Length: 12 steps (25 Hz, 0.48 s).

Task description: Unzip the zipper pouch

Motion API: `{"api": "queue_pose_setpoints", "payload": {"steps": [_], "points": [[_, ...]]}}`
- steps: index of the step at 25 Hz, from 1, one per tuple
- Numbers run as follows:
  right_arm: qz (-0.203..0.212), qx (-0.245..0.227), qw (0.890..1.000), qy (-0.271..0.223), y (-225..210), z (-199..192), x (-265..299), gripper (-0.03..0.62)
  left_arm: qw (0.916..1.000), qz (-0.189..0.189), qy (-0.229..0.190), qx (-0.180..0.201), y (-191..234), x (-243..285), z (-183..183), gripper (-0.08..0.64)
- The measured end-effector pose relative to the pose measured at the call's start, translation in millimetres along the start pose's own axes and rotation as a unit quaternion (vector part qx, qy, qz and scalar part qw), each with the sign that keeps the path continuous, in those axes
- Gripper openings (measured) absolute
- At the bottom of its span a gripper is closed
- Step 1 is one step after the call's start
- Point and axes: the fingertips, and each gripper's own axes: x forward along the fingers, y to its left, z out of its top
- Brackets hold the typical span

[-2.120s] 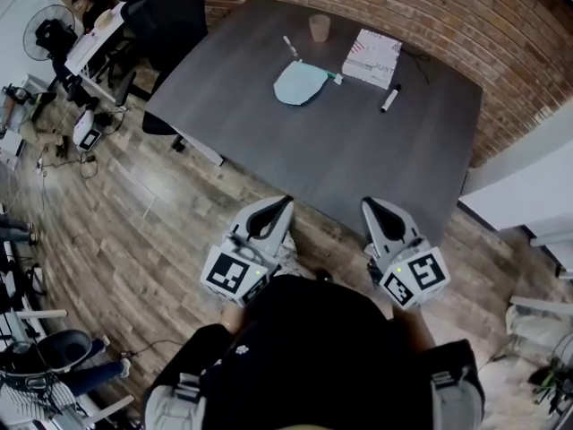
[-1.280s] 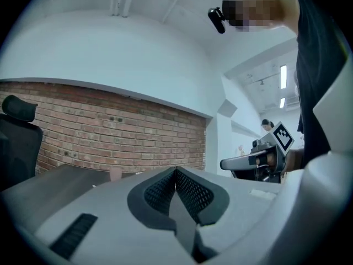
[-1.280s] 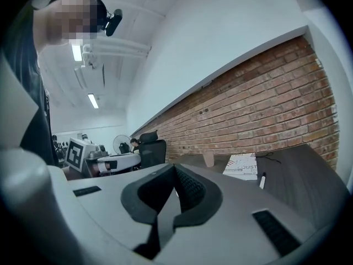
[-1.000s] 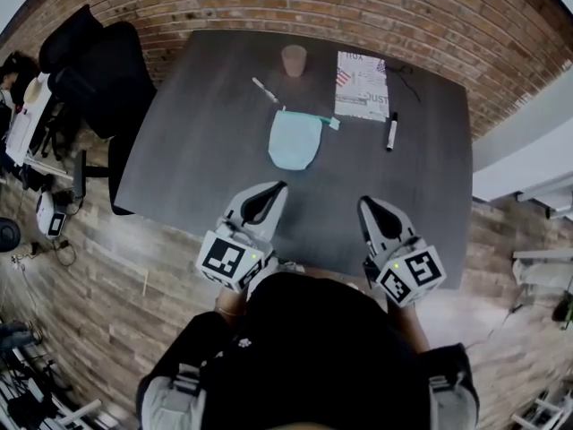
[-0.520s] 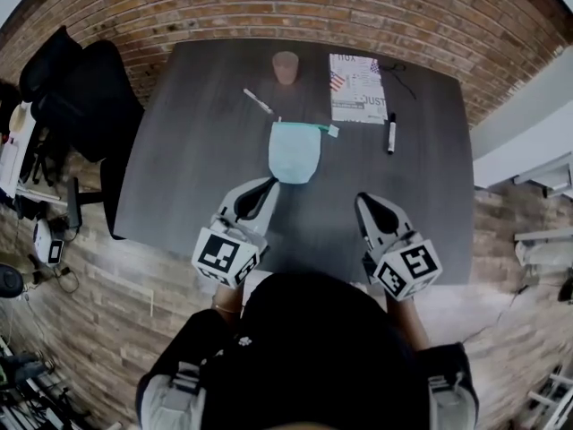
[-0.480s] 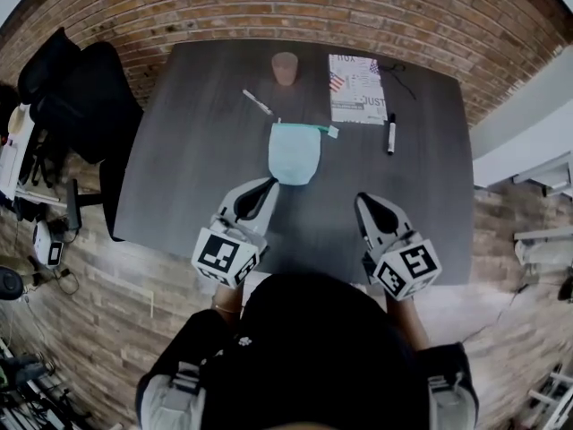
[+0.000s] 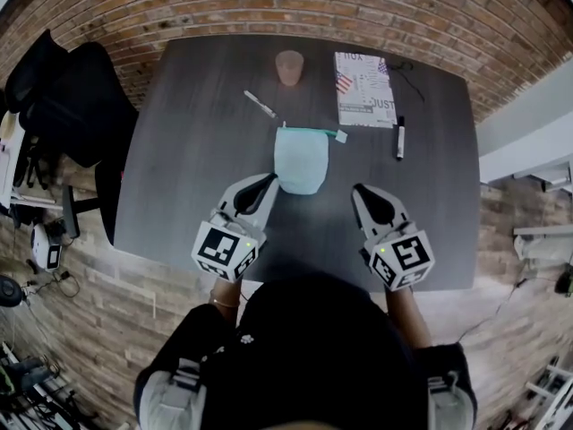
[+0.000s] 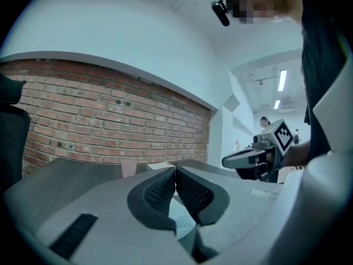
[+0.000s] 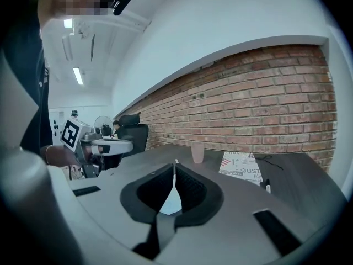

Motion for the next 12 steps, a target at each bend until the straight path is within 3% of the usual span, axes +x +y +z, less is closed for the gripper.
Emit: {"api": "queue_pose_setpoints", "payload": {"steps": [12], "points": [[-0.006,0.021,0.998,0.066,-39,-31,80,0.031,0.9989,0.016,0.019,-0.039,53,19,-30,0.005]]}}
